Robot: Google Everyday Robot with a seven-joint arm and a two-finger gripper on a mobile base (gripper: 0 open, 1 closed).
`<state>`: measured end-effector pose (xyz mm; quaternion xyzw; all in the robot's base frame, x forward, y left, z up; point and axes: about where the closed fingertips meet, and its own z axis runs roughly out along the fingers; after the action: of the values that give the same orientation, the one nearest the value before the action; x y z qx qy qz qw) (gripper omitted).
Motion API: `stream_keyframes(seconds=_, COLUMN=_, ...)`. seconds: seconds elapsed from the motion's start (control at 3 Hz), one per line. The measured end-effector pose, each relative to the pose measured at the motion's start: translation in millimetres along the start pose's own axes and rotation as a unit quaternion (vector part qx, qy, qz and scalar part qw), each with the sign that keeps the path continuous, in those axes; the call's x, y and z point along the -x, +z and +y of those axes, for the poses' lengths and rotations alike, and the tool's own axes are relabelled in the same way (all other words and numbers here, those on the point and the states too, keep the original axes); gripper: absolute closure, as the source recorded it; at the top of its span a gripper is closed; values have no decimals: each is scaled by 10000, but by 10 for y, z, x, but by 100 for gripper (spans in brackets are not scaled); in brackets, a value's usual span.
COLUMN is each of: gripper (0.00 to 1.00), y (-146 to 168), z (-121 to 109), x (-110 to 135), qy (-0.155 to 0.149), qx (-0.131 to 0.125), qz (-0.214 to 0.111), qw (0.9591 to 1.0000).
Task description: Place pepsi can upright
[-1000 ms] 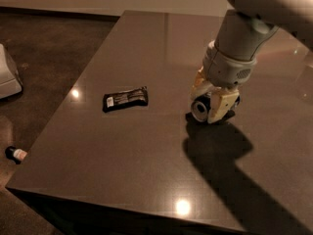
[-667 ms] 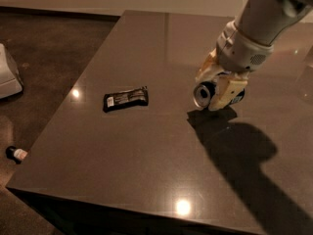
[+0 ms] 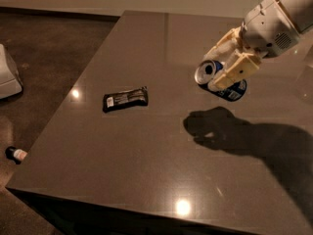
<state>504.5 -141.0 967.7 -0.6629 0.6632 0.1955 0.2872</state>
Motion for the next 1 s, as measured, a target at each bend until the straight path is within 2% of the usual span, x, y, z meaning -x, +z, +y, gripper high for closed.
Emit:
stream_keyframes(seconds=0.33, gripper=100, y=-70, z=-15, x=114, qy=633, qx=-125, qz=-903, qw=9938)
stream_keyframes(seconds=0.67, gripper=100, y=-75, z=-47, x=207, qy=1302, qx=-417, qz=-2102, qw=9681)
stream_keyframes(seconds=1.0, gripper=100, y=-20, z=-84, x=203, qy=1528, qx=-662, qz=-2710, qw=9481)
